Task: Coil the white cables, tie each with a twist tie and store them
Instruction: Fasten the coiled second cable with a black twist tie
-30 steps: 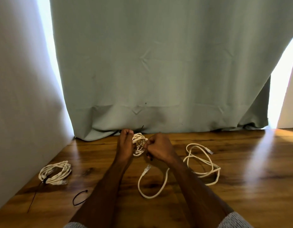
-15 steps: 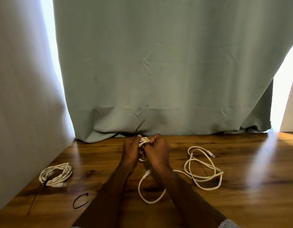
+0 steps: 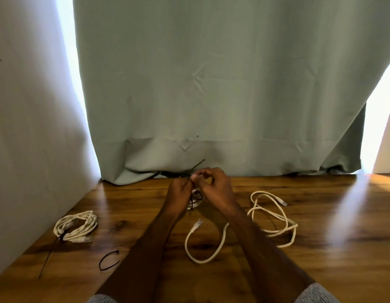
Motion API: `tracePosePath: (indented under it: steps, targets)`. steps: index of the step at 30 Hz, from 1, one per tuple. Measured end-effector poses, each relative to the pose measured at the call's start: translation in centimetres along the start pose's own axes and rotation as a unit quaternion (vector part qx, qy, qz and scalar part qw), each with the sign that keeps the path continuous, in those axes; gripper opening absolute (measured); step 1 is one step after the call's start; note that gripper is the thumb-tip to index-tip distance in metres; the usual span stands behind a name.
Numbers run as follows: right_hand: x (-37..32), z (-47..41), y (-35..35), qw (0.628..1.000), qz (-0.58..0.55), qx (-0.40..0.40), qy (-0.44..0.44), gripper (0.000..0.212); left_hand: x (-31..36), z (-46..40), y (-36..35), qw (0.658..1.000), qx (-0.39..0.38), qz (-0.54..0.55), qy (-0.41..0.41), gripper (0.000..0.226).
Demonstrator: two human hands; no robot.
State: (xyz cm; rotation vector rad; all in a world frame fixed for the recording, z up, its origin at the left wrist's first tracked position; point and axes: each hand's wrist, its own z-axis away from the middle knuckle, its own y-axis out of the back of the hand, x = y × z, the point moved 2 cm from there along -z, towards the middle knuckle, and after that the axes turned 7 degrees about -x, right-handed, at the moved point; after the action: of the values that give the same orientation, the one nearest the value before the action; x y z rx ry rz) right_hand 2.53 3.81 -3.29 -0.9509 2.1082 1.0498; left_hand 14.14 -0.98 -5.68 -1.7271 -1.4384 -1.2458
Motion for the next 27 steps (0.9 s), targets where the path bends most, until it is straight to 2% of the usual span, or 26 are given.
tracePosePath:
  steps: [2,4,6,10,12,15,20,23,27]
  targets:
    - [0.4,-0.4,-0.6,0.999,-0.016,-0.036,0.006,0.013,0.2,0.1,-0.9,0.998,-0.042,-0.032,-0.028,0.029]
    - [0.6,-0.7,-0.7,0.999,-0.035,-0.038,0.005,0.012,0.0,0.2,-1.3,0.996,-0.067,-0.044,-0.047,0.033]
    - [1.0,-1.0,-0.4,0.998,-0.06,-0.004,0.002,0.011,-0.2,0.2,-1.4,0.994,-0.069,-0.061,-0.058,0.025]
    - [1.8,-1.1,1.3,0.989,-0.099,0.098,-0.046,0.016,-0.3,-0.1,-1.5,0.991,-0.062,-0.106,-0.059,0.047]
    - [2.0,-1.2,2.0,0.986,-0.082,0.134,-0.055,0.02,0.0,0.2,-1.7,0.992,-0.07,-0.095,-0.052,0.045]
    - [2.0,-1.4,2.8,0.979,-0.085,0.178,-0.058,0.022,0.2,0.6,-2.0,0.995,-0.076,-0.063,-0.025,0.033]
    - [1.8,-1.1,3.7,0.961,-0.122,0.249,-0.026,0.023,-0.5,0.4,-1.8,0.994,-0.078,-0.078,-0.009,0.042]
    - [1.0,-0.9,3.4,0.963,-0.129,0.235,0.016,0.024,-0.8,0.3,-1.6,0.997,-0.072,-0.032,0.014,0.044]
    - [1.0,-0.7,2.7,0.98,-0.125,0.12,0.099,0.02,-1.5,0.0,-0.9,0.997,-0.058,0.019,0.037,0.043]
